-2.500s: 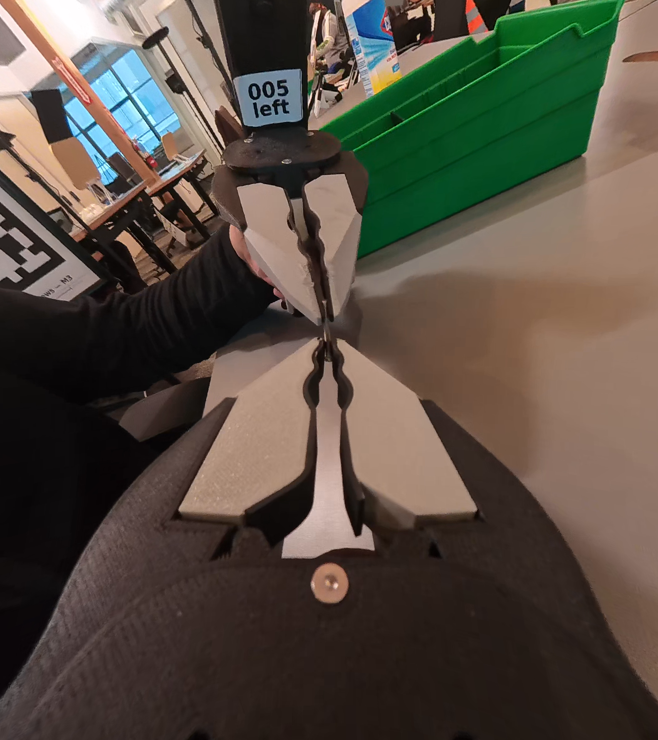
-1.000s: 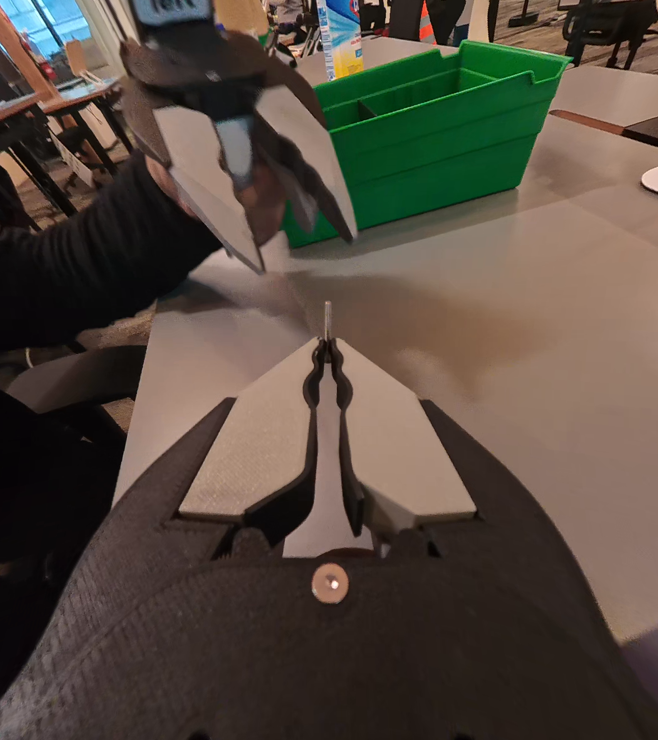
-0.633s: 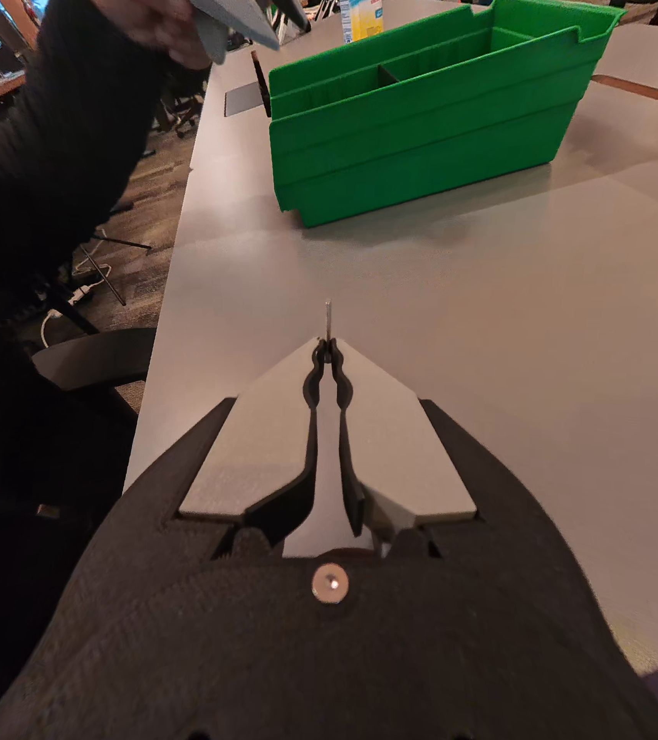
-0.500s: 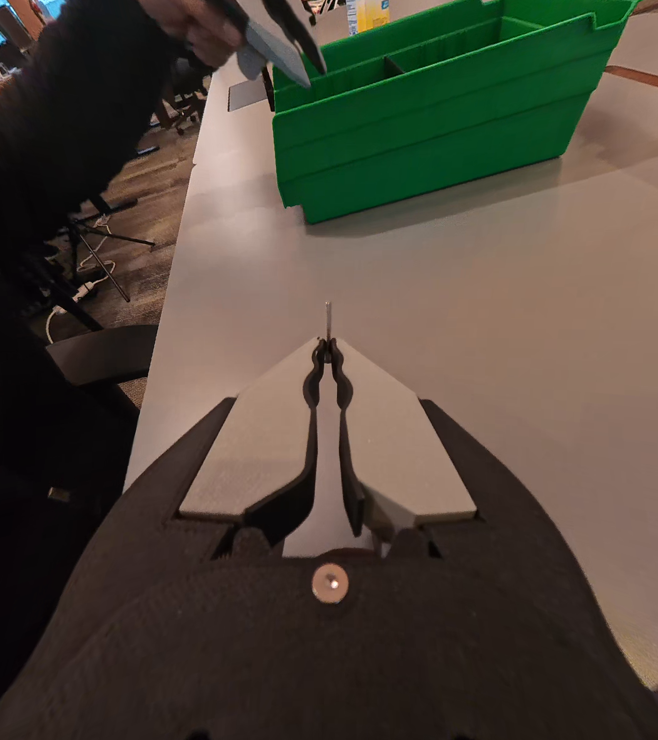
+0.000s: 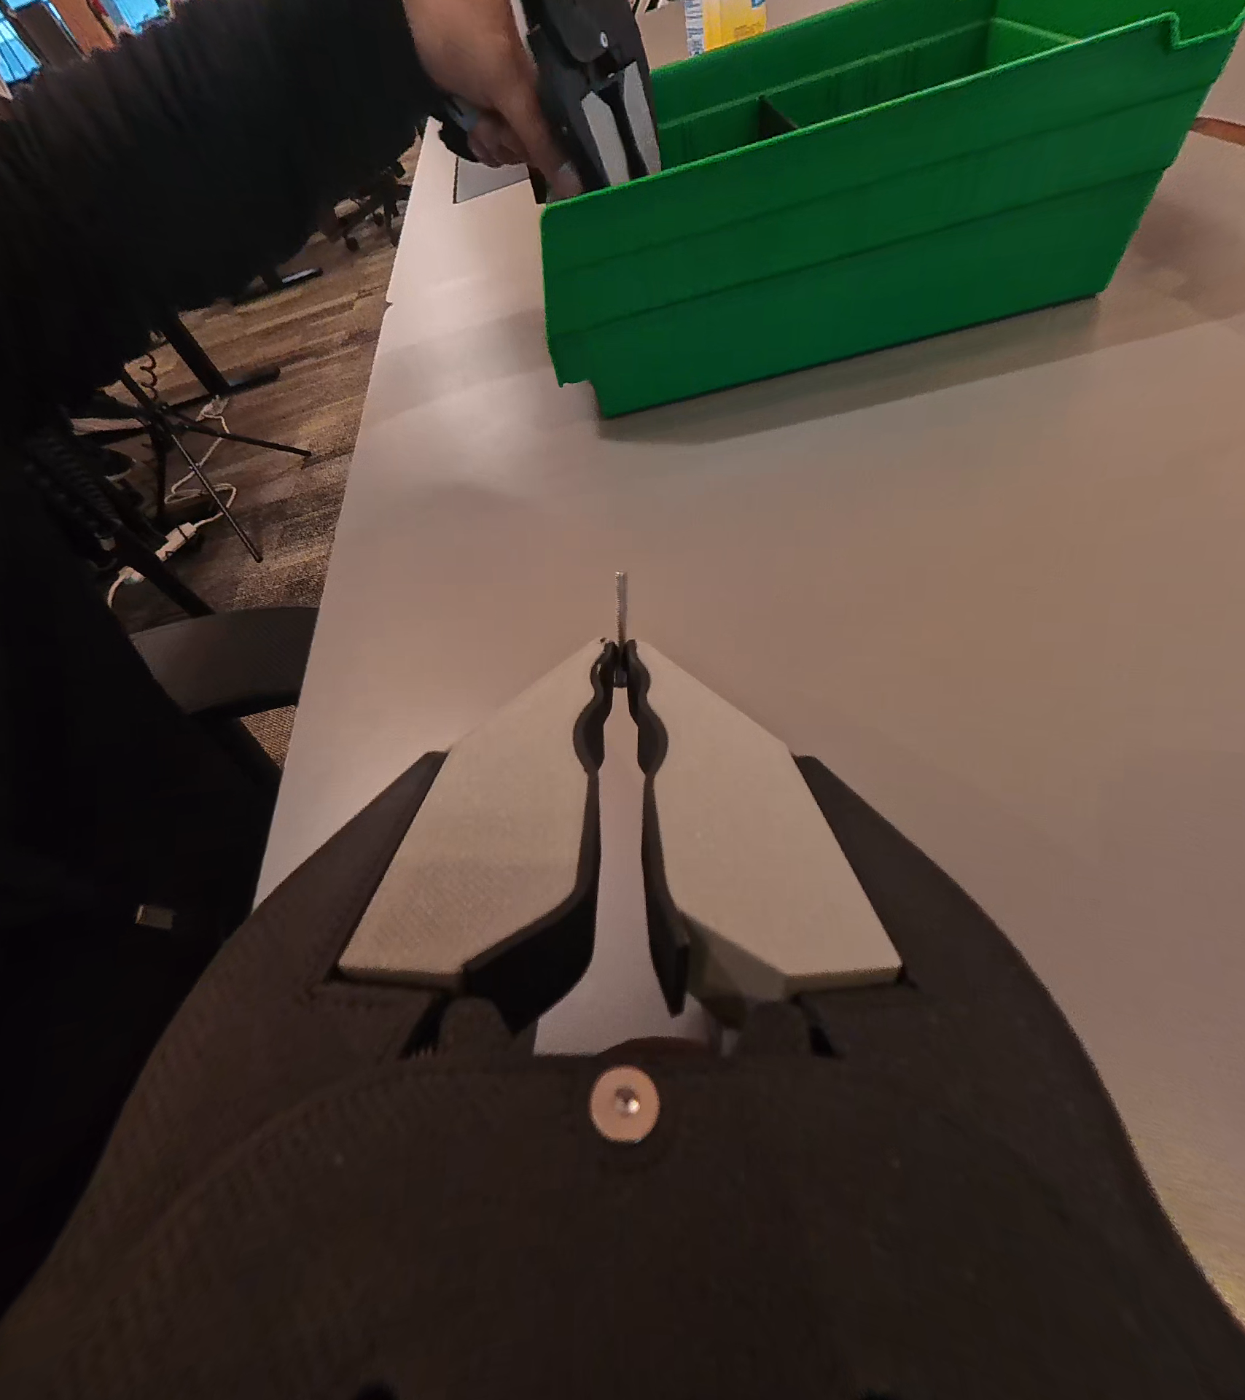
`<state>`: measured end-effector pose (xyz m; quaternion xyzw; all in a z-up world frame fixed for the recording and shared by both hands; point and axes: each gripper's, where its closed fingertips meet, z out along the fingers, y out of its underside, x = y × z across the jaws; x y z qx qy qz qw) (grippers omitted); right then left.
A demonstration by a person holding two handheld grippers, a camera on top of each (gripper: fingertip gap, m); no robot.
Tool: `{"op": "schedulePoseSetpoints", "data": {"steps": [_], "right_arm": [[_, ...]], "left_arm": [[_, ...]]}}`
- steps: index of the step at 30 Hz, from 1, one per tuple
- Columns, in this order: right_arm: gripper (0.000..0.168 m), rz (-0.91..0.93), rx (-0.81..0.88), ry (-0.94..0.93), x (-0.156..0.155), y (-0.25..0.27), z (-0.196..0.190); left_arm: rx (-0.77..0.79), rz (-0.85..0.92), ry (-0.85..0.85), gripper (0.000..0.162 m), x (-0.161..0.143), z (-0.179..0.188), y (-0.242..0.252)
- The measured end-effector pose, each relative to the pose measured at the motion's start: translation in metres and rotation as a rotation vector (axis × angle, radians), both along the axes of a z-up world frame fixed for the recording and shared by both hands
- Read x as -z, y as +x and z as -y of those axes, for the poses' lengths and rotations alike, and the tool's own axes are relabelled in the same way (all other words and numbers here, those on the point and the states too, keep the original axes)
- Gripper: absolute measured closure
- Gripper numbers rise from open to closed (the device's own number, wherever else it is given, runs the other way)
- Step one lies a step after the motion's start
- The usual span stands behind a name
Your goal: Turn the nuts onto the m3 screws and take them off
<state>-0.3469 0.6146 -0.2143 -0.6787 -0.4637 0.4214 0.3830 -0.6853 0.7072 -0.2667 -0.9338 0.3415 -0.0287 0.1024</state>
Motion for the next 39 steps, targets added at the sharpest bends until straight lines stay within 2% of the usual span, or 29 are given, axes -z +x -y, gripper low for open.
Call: {"op": "schedulePoseSetpoints", "data": {"steps": [4,11,24,39], "right_arm": [[0.168,-0.002,-0.016,0.007,-0.002,-0.002,0.005],[0.168,-0.007,-0.039,0.023,-0.006,-0.005,0.012],[0.168,-0.026,-0.064,0.048,-0.015,-0.006,0.022],[0.168,-0.031,-0.066,0.050,-0.017,-0.006,0.023]], "left_arm": [[-0.025,-0.021,-0.010,0.150,0.001,0.003,-0.004],[-0.066,-0.096,-0.051,0.162,0.003,0.007,-0.015],[-0.004,-0.274,-0.184,0.162,0.011,0.009,-0.016],[0.007,-0.238,-0.221,0.162,0.011,0.005,-0.009]]}}
